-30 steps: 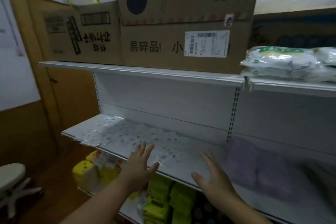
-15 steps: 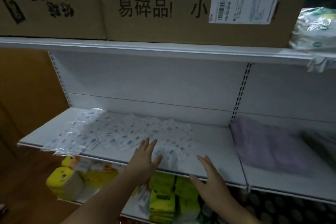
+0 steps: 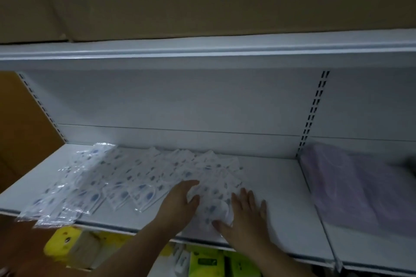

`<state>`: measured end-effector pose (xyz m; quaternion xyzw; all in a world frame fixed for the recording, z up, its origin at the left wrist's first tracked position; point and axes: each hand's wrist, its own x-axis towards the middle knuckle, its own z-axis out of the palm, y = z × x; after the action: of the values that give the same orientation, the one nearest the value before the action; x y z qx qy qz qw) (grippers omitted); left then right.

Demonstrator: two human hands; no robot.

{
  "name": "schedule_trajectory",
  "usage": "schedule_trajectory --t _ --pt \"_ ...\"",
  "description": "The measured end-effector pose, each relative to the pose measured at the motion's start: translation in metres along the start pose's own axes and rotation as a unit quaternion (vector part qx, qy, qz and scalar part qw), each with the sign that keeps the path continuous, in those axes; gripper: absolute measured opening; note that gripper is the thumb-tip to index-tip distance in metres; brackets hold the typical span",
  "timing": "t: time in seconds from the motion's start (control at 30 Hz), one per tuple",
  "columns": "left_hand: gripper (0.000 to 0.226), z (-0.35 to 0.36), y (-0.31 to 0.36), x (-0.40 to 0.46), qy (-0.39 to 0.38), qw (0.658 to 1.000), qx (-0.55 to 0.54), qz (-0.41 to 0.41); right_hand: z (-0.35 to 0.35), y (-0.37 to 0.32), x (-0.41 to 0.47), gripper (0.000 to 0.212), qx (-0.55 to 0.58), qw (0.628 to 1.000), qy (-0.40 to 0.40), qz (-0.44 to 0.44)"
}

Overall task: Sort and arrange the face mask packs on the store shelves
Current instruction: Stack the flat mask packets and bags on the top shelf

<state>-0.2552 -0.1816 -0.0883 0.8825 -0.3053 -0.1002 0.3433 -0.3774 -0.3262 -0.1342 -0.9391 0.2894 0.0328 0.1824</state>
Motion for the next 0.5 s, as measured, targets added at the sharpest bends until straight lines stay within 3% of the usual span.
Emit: schedule_trajectory --t 0.1,0.27,0.33,0.4,0.5 --pt "0.021 -0.001 0.009 0.006 0.032 0.996 -0.081 -0.016 0.005 0.003 0.003 0.093 -0.006 1.0 0.015 0.001" --pt "0.035 -0.007 0.023 0.009 -0.031 0.964 -0.253 -0.077 -0.002 0.004 -0.001 0.067 0.023 0.997 0.074 -0.016" --pt "0.026 -0.013 0.022 0.011 -0.043 0.946 -0.301 -0.109 -0.005 0.004 -0.007 0.057 0.095 0.991 0.093 -0.031" --pt "0.018 -0.02 0.021 0.013 -0.086 0.903 -0.377 -0.186 -0.009 -0.001 -0.015 0.057 0.179 0.977 0.102 -0.057" --pt "0.036 -0.035 0.016 0.007 -0.26 0.79 -0.498 -0.247 -0.01 -0.02 -0.025 0.061 0.161 0.974 0.095 -0.13"
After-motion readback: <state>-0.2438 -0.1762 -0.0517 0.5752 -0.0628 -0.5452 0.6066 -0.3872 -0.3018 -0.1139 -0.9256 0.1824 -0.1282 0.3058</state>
